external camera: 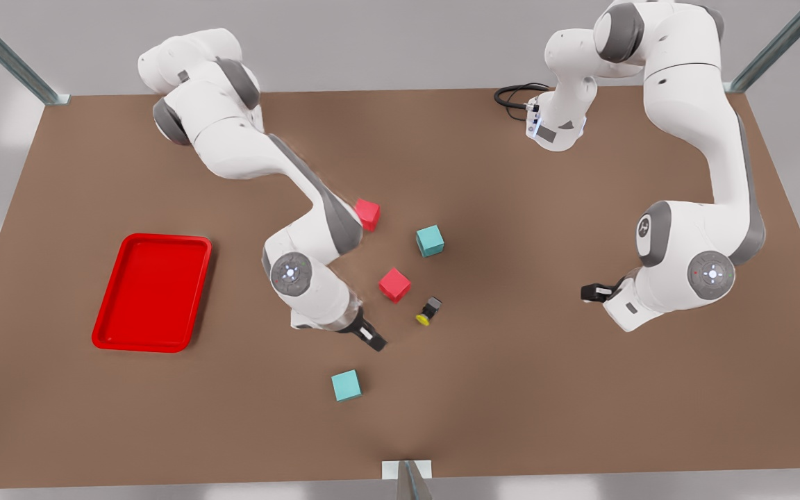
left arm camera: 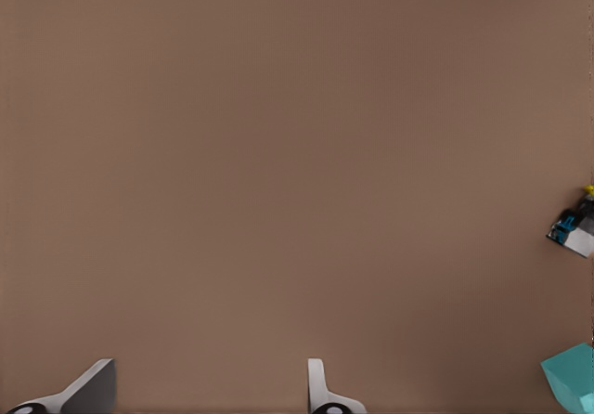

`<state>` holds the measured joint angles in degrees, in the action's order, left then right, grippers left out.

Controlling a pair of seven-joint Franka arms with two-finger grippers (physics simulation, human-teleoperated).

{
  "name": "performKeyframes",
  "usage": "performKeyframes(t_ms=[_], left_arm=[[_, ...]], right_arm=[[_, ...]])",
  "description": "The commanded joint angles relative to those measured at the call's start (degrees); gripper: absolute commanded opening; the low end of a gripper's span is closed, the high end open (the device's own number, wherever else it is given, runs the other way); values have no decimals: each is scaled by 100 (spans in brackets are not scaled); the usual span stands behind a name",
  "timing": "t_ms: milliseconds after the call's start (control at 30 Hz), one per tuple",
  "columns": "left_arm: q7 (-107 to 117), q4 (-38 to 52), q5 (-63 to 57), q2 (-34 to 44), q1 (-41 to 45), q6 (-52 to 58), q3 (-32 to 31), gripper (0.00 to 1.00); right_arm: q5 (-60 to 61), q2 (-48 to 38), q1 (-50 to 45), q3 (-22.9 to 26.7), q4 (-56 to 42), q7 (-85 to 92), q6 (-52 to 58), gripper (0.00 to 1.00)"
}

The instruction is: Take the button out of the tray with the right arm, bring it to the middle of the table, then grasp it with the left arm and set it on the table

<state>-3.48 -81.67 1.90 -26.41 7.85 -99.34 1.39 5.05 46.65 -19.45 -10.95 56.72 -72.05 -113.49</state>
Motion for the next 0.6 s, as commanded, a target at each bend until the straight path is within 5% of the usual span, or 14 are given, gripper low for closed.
performKeyframes(t_ms=[0,133,233,300,333,367,567], left_arm=[[5,116,12,-5,208,-33,-15,100],[23,309,73,-497,920,-217,-15,100],[-12,616,100,-1164,1429,-657,-15,100],[-794,634,56,-1200,1764,-665,-15,100],[-1374,766,56,-1393,1834,-674,-15,100],[-1594,872,56,-1552,1878,-902,-7,100],[-1375,924,73,-2009,2247,-1579,-15,100]], right_arm=[[-118,-797,766,-109,962,1341,978,100],[-698,-3671,3218,-74,4602,6607,1399,100],[-619,-4348,3975,-100,4014,7434,2568,100],[-531,-4507,3581,118,3645,7425,3139,100],[-400,-4542,2333,1384,3364,7416,3324,100],[-250,-4542,2244,1500,3170,7372,3359,100],[-320,-4287,2164,1087,2449,7399,3456,100]])
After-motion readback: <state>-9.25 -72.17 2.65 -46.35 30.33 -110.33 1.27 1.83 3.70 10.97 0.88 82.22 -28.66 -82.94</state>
